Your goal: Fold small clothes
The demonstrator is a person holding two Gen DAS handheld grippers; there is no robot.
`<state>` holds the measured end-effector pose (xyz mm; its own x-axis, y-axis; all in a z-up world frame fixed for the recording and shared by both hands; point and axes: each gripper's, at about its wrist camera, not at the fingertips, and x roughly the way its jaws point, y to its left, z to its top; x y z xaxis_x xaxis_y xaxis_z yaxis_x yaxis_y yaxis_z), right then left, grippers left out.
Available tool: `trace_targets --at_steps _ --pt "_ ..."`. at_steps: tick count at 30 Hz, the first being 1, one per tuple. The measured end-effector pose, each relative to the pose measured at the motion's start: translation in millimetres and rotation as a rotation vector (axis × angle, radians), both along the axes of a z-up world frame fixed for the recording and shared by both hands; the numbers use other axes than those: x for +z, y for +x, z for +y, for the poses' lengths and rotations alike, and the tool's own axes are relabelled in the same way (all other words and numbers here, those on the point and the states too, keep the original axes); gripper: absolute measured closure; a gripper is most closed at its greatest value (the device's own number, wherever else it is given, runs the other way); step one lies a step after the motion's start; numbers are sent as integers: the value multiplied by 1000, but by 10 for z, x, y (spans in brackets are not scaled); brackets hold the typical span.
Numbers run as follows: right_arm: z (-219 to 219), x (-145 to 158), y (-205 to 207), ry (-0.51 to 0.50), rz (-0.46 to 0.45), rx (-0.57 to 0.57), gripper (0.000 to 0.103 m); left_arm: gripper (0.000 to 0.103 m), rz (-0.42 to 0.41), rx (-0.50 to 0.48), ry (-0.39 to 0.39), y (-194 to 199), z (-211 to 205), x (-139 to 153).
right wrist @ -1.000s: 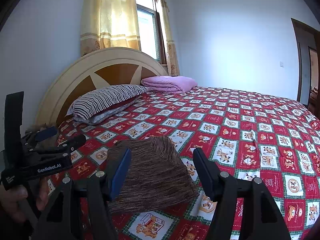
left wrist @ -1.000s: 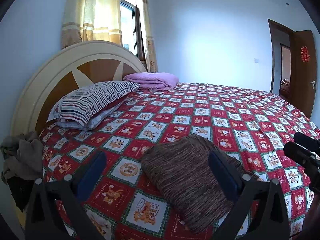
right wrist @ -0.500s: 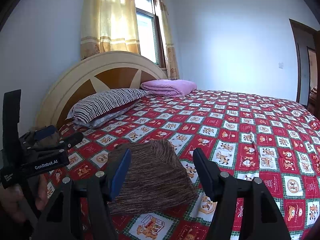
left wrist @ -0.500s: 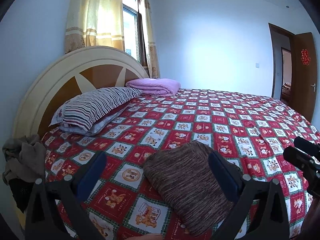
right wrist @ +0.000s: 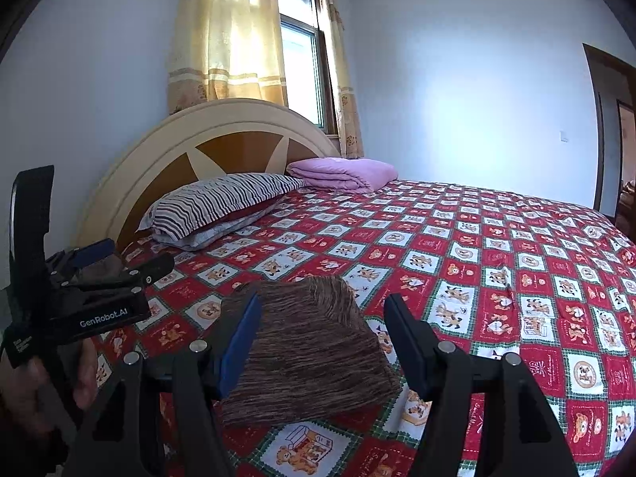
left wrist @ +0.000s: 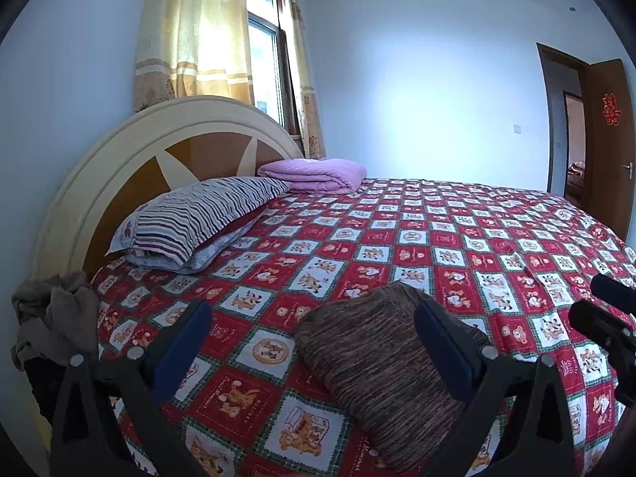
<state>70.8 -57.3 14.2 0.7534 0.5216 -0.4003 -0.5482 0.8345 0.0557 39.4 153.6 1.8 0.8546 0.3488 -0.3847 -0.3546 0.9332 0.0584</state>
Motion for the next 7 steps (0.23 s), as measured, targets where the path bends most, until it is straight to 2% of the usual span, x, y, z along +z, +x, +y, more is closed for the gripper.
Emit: trace_targets --at_steps 7 --pt "10 -7 -9 -2 -1 3 37 0 3 11 13 12 34 -57"
